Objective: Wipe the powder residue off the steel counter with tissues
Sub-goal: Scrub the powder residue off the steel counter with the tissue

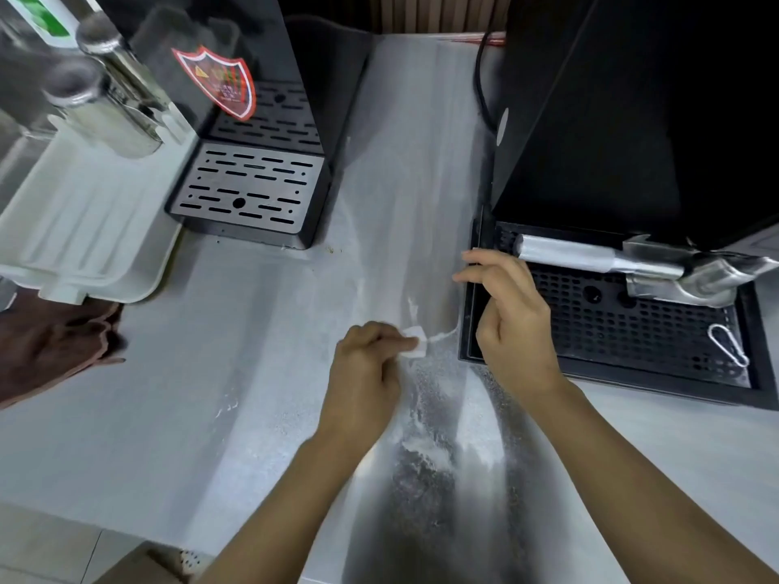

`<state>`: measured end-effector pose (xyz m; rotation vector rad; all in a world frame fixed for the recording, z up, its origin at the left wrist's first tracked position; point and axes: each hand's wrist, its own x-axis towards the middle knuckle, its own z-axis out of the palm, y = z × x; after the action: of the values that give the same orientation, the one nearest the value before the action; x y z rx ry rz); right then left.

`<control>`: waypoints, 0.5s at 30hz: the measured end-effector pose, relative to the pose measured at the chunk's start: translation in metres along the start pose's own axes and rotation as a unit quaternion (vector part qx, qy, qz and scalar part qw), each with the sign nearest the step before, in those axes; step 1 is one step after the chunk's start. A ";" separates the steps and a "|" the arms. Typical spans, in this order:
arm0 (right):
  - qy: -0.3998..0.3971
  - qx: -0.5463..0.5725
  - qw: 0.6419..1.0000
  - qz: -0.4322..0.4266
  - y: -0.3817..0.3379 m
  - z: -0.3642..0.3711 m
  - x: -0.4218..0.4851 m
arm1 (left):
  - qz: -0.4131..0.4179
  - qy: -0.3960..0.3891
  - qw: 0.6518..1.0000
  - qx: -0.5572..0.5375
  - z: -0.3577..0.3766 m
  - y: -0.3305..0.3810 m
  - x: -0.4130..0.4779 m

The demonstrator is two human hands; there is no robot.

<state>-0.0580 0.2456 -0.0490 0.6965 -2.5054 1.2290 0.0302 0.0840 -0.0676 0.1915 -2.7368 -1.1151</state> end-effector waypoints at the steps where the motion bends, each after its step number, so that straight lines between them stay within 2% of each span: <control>1: 0.004 0.003 1.000 -0.004 0.000 0.000 0.001 | -0.005 0.006 1.000 -0.003 -0.002 0.003 0.013; 4: 0.017 0.011 1.000 0.018 0.000 -0.002 0.001 | -0.020 0.046 0.999 -0.002 0.001 0.006 0.063; 8: 0.008 0.000 0.997 0.077 0.001 -0.004 -0.008 | -0.016 0.018 0.999 0.031 0.020 0.004 0.098; 12: -0.042 -0.020 0.997 0.053 0.002 0.000 -0.005 | 0.039 0.018 0.998 0.035 0.020 0.002 0.056; 15: -0.053 -0.034 0.997 0.036 0.003 0.000 -0.006 | 0.040 -0.013 0.999 0.014 0.015 0.010 0.001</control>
<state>-0.0546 0.2485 -0.0531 0.6766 -2.6664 1.1524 0.0256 0.1012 -0.0714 0.0701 -2.7572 -1.0669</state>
